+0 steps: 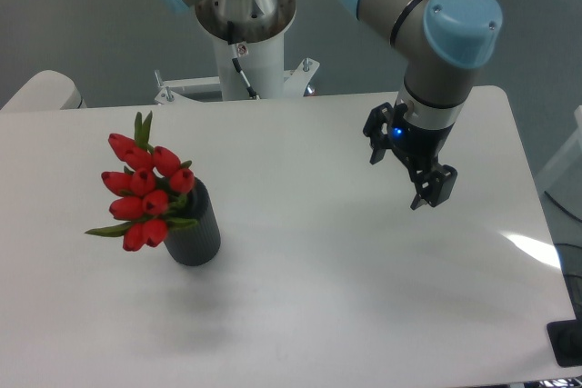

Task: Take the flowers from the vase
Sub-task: 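Move the open gripper toward the red tulip bouquet in the black vase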

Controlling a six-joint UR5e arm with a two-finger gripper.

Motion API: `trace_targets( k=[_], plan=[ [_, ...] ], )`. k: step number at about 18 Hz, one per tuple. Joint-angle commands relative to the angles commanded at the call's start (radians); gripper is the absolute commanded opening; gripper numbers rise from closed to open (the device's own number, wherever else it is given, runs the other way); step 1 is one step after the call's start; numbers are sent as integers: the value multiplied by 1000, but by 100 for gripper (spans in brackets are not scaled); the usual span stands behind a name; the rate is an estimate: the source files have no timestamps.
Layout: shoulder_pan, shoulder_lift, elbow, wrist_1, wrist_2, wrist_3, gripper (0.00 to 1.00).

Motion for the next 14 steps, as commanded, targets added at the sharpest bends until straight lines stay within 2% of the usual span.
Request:
trace_targets(
  k=[8, 12, 14],
  plan=[
    [-6, 17, -26, 0, -18, -2, 100],
    [-2, 54, -86, 6, -84, -11, 100],
    [-3, 80, -127, 29, -95, -35, 100]
  ],
)
